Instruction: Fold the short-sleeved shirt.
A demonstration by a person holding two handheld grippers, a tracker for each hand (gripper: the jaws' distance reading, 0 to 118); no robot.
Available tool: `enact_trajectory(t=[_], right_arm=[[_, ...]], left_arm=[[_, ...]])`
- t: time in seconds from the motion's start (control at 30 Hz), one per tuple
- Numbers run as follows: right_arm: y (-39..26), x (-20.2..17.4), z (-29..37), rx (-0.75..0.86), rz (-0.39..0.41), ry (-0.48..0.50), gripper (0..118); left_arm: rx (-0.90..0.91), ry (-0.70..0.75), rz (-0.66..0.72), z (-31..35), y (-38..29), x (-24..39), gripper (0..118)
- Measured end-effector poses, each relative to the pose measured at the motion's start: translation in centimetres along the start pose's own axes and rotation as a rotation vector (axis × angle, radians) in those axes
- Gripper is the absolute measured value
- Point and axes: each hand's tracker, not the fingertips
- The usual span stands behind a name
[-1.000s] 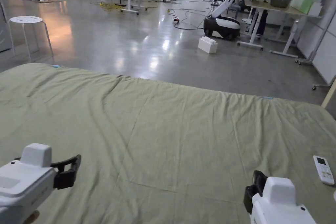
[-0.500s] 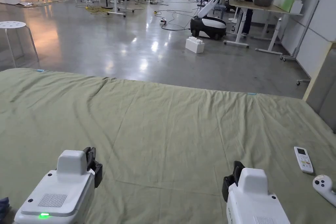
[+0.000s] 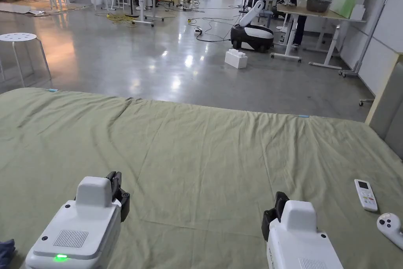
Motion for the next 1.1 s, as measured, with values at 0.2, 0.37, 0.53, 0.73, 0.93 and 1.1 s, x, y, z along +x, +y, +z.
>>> enact_trajectory(t=[0.2,0.37,0.53,0.73,0.93,1.1], right_arm=[[0.0,0.2,0.2,-0.003,-0.001,-0.003,1],[-0.1,0.2,0.3,-0.004,0.004,-0.009,45],[-0.1,0.3,0.2,-0.001,-0.001,-0.026,85],[0.2,0.3,0.4,0.025,-0.022,-0.042,112],[1.0,0.3,0.6,0.045,-0.021,-0.005,118],[1.3,-0.1,0.3,0.033,-0.018,0.002,118]], left_arm=[[-0.009,0.001,0.006,0.3,-0.3,0.3,5],[-0.02,-0.023,0.011,0.3,-0.6,0.4,17],[-0.005,-0.021,0.01,0.5,-0.4,0.6,84],[0.019,0.028,0.005,0.6,0.2,0.3,98],[0.017,0.014,0.059,0.5,0.7,-0.6,102],[0.021,0.024,0.083,0.4,0.9,-0.9,105]])
